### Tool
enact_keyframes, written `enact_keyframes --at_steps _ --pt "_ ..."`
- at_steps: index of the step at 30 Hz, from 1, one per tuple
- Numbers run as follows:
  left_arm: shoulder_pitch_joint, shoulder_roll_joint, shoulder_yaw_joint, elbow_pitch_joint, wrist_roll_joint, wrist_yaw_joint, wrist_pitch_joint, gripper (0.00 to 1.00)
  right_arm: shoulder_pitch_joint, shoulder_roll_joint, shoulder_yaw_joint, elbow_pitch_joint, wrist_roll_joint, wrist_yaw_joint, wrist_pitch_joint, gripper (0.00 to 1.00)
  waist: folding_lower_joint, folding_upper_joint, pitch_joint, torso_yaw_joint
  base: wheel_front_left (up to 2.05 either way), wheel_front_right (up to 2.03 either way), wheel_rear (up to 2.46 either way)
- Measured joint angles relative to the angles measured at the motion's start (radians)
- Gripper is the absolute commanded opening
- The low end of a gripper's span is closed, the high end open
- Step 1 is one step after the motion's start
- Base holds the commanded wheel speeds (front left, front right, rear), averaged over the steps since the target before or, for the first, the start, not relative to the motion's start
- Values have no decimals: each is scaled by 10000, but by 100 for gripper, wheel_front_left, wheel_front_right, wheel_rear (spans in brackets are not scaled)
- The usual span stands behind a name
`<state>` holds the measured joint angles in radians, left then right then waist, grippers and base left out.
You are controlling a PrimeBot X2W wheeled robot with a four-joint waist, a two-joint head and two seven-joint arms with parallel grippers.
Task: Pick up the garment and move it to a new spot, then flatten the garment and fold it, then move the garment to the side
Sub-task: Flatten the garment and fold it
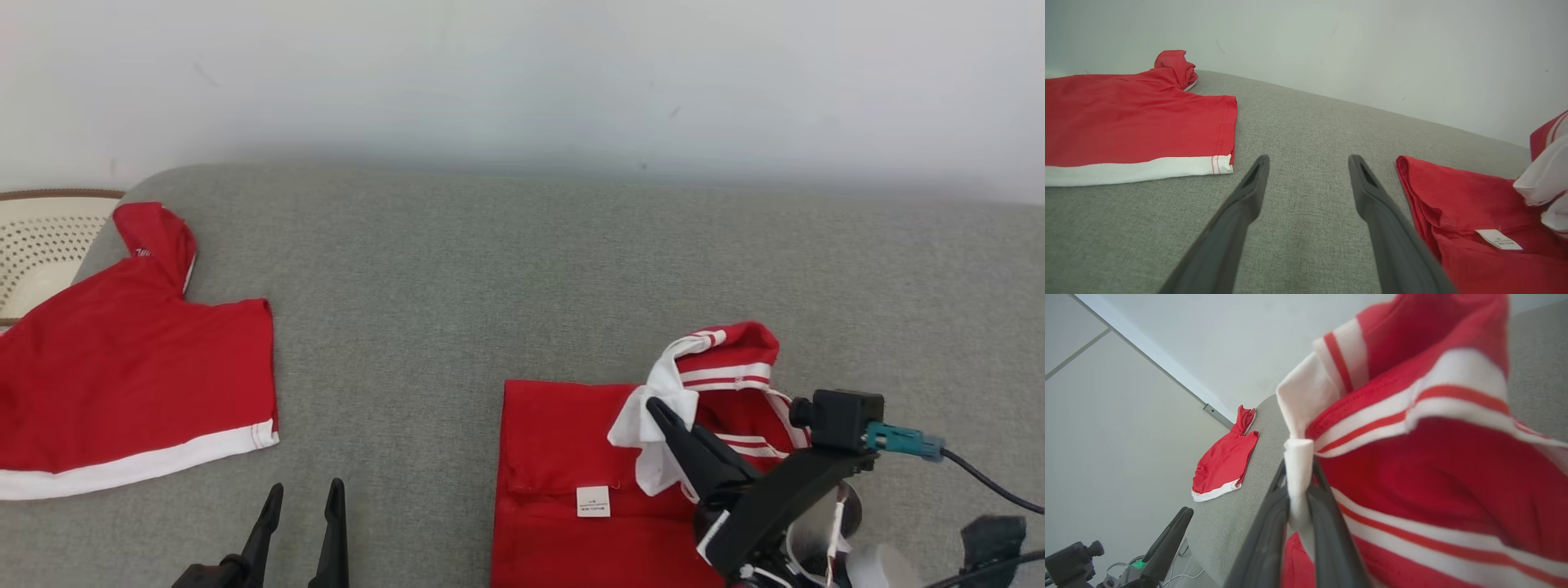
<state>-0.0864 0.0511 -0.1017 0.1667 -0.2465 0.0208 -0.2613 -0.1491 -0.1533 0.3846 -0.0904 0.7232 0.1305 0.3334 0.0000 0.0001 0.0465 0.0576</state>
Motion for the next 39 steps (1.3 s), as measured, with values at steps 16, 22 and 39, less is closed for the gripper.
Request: enact_keyframes --at_steps 16,22,39 --pt "-205 -2 -543 454 -215 -2 -8 100 -699 675 748 2289 -485 0 -968 0 0 0 -69 771 0 0 0" --pt "-383 -4 -640 504 -219 31 -8 100 -871 732 857 2424 -433 0 -1333 100 0 0 -16 853 0 0 0" --pt "-352 -4 -451 416 -244 75 -8 100 -776 -217 -10 355 -199 0 -2562 100 0 0 -54 441 0 0 0"
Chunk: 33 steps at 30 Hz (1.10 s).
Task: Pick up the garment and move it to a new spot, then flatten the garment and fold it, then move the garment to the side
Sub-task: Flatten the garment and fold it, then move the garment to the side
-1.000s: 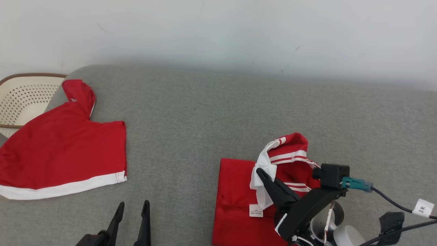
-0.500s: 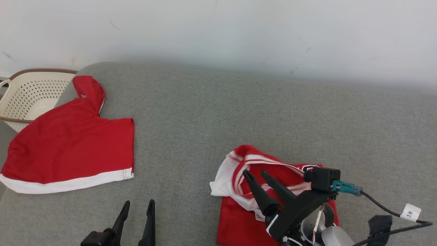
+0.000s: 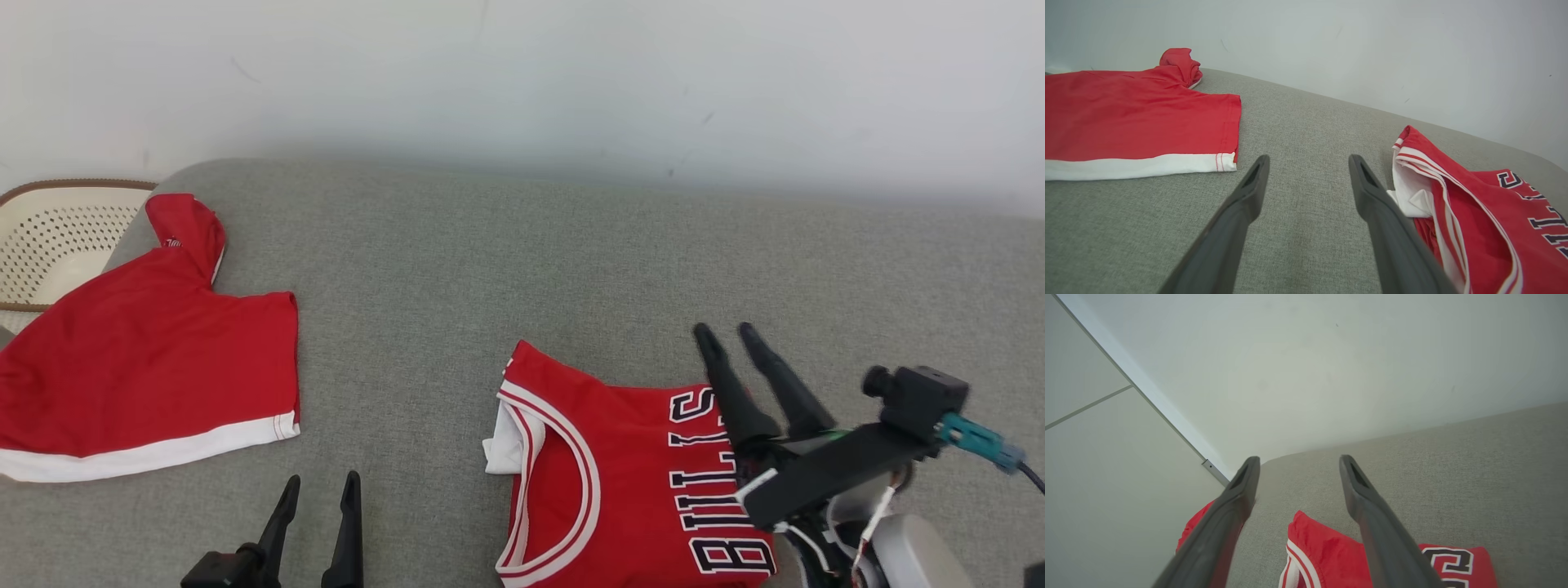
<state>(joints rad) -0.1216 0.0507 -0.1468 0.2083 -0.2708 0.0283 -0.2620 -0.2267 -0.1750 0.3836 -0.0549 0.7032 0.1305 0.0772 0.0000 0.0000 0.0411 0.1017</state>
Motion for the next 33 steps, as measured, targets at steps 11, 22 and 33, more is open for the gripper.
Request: enact_keyframes --at_steps 11,22,33 --pt "43 0 236 -357 117 82 0 100 732 -493 -1582 326 -2403 0 -1058 100 0 0 174 -158 0 0 0" --pt "132 0 374 -468 176 84 0 100 1008 -173 -1873 2163 -2972 0 -1089 100 0 0 297 -293 0 0 0" --pt "5 -2 238 -408 161 84 0 100 295 -38 -1429 4385 -2633 0 -1057 100 1 0 454 -156 0 0 0"
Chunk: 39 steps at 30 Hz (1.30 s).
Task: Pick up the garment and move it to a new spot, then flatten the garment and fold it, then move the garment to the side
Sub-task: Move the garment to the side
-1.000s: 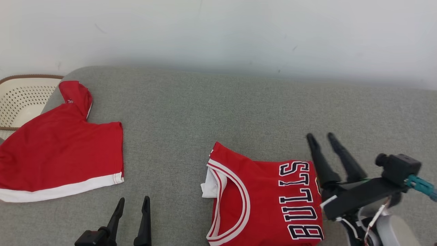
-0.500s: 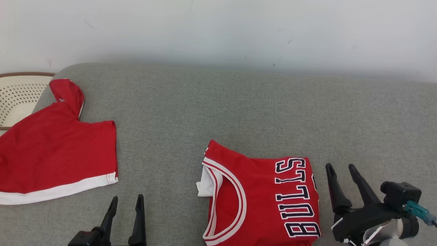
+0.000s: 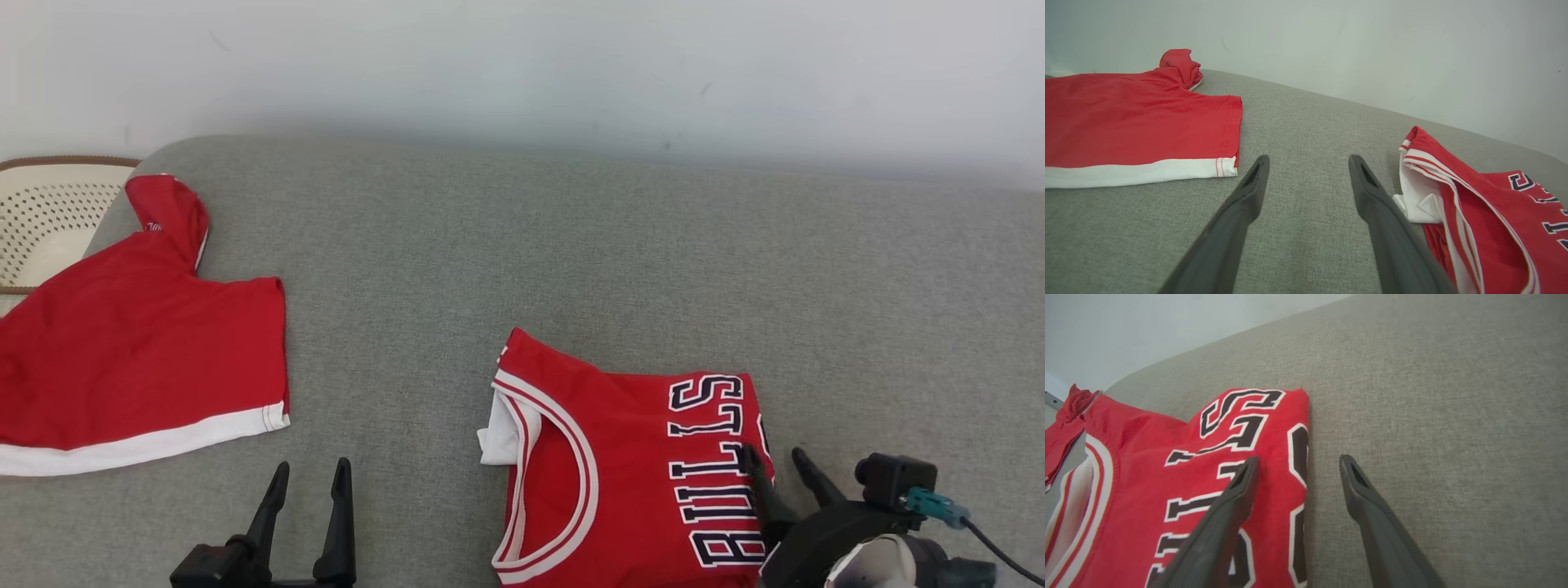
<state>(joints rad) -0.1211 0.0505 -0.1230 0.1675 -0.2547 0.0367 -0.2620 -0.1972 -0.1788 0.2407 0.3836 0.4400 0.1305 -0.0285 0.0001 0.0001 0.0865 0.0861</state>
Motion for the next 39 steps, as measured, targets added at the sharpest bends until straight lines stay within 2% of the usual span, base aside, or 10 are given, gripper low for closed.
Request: enact_keyframes --at_steps 4,10,11,12,13,14,18,25,32,39 --pt "-27 0 -6 21 0 0 0 100 -286 75 353 907 364 0 169 100 0 0 43 138 0 0 0" --pt "-26 0 -13 58 0 -2 0 100 -483 79 809 1367 790 0 161 100 0 0 57 209 0 0 0" --pt "-24 0 -15 61 0 0 0 100 -524 69 890 1411 895 0 144 97 0 -1 52 205 0 0 0" --pt "-23 2 -23 63 -2 2 0 100 -562 52 970 1446 945 0 94 47 -1 0 46 199 0 0 0" --pt "-21 2 -38 63 -6 4 0 100 -579 29 1051 1471 984 0 46 12 -1 0 37 188 0 0 0" --pt "-20 0 -50 67 -17 6 0 100 -584 13 1127 1505 1020 0 2 0 0 0 29 176 0 0 0" --pt "-16 0 -79 105 -35 6 0 100 -715 -98 1377 1664 1139 0 -161 0 -1 -1 -12 119 0 0 0" --pt "-24 2 -136 56 -88 19 0 100 -1885 -569 1741 1935 1170 0 -159 0 -1 0 94 63 0 0 0" --pt "-212 2 -192 -128 -10 2 -2 100 -3892 -1519 1921 2242 1421 0 -71 0 0 0 618 -32 0 0 0" --pt "-755 0 -230 -851 215 15 -2 100 -5911 -2663 2050 3055 1768 0 -161 0 1 0 1485 -155 0 0 0"
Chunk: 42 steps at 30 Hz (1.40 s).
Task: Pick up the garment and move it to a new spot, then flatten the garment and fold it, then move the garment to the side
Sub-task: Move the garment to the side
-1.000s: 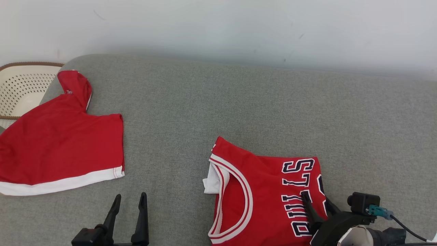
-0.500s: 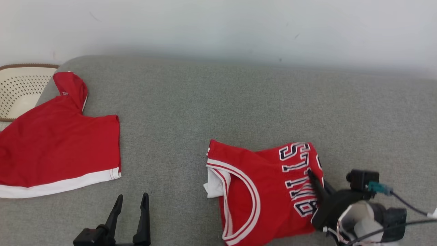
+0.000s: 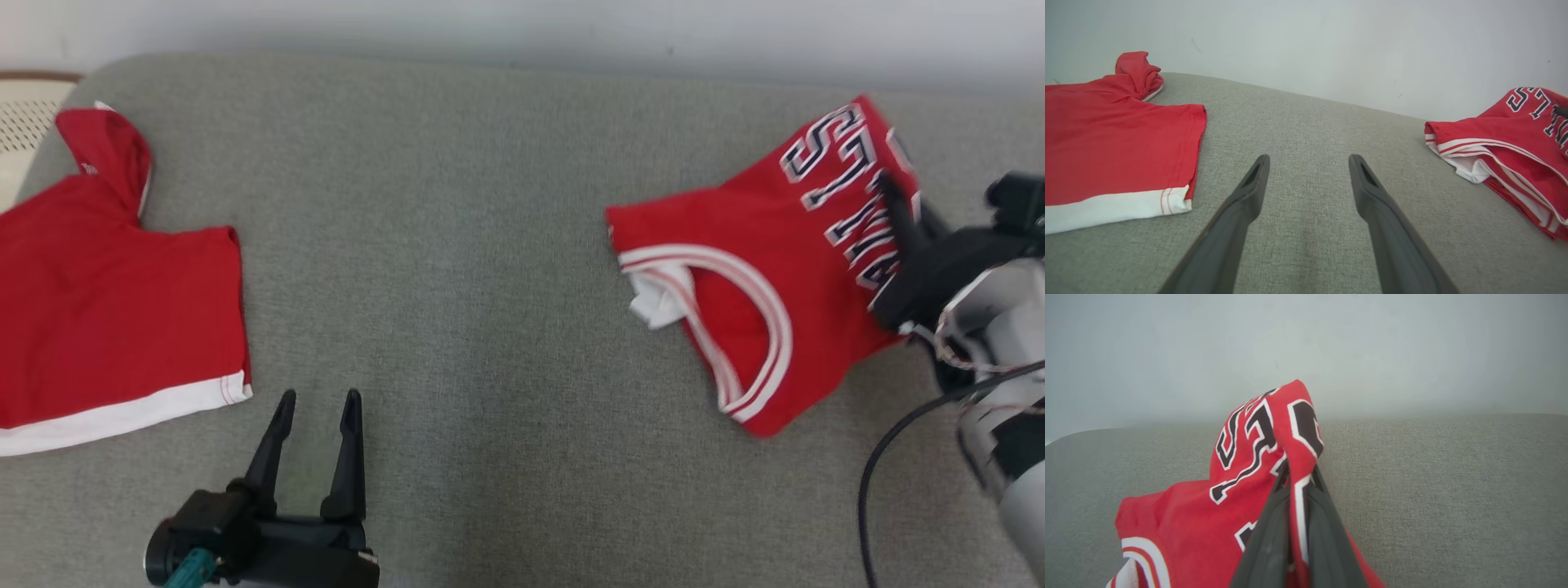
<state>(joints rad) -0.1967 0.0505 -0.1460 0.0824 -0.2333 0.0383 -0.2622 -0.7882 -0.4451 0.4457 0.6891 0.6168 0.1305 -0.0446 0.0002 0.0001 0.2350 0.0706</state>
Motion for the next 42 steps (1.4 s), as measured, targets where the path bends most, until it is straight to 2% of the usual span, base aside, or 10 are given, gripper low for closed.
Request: enact_keyframes --at_steps 12,23,30,39,40,41,42 --pt "-613 73 224 -1254 692 61 0 100 -2266 -1883 688 1016 128 0 -441 0 1 1 1648 -341 0 0 0" --pt "-801 259 314 -1942 1034 81 0 100 -3293 -2905 907 1655 171 0 -541 0 0 0 2438 -863 0 0 0" --pt "-817 389 293 -2305 1124 163 59 100 -3627 -3204 1151 2255 217 0 -522 0 -1 0 2650 -1081 0 0 0" --pt "-847 500 251 -2545 1181 228 165 100 -4005 -3152 1783 2656 142 0 -708 0 -1 0 2756 -1120 0 0 0" --pt "-852 516 251 -2550 1181 251 188 100 -4096 -3135 1862 2709 79 2 -740 21 -1 0 2759 -1113 0 0 0" --pt "-854 522 251 -2554 1181 253 192 100 -4173 -3120 1912 2752 10 2 -821 47 -1 0 2756 -1106 0 0 0" --pt "-857 520 234 -2558 1181 255 192 100 -4260 -3116 1971 2821 -77 2 -911 100 -1 0 2753 -1098 0 0 0"
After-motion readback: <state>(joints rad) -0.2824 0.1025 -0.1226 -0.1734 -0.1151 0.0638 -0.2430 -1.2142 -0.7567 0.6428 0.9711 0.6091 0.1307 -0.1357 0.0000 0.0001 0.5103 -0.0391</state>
